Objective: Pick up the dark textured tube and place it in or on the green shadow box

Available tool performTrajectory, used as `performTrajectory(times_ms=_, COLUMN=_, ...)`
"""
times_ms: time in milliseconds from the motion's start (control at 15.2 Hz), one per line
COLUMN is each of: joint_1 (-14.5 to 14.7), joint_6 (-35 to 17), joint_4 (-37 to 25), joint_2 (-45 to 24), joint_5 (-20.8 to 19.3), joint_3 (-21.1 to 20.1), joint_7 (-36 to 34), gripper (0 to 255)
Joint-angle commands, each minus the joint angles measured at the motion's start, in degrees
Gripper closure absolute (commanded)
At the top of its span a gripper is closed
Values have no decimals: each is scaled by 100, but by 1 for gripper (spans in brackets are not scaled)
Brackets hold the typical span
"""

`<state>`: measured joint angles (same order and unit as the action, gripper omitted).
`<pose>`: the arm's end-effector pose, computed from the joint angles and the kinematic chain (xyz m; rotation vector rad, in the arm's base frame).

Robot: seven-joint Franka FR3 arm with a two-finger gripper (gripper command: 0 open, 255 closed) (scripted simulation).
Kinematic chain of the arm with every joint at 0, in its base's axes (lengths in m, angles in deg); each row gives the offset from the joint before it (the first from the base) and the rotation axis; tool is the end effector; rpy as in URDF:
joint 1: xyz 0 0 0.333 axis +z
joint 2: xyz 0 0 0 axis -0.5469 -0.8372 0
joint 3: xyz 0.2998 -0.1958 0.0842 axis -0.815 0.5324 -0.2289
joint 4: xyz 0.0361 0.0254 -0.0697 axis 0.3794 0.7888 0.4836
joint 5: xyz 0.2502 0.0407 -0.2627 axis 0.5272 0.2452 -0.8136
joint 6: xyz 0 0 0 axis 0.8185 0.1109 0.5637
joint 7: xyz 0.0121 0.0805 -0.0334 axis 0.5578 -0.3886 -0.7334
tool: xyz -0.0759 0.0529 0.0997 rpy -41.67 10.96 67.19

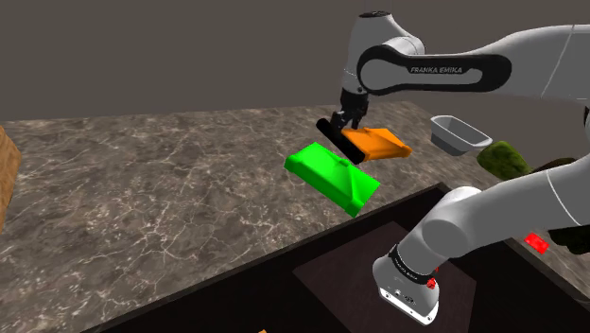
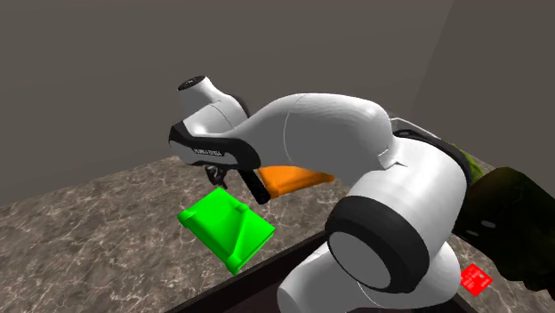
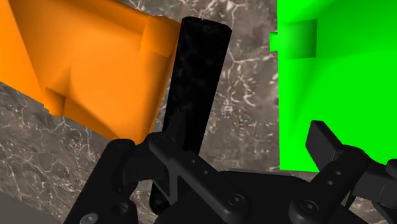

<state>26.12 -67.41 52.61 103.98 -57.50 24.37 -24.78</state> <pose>0.3463 -0.0236 0.5199 2.9282 -0.1675 -0.0992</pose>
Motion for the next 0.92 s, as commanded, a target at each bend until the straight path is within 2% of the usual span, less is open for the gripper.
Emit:
performTrajectory(times_ms=0, joint_1=-156, joint_6=-202, joint_4=-114, joint_2=-377, joint_5=-377, joint_3=-115, joint_7=-291, gripper=0)
performTrajectory(times_ms=330, joint_1=-514, joint_6=-506, joint_4=-520, joint_2=-1349, joint_5=-1378, joint_3=-319, joint_7=-1079, gripper=0)
performTrajectory(times_ms=858, joint_1=-618, joint_6=-1080, joint_4=-114, joint_2=-1495, joint_5=-1561, joint_3=-197, joint_7=-1162, gripper=0)
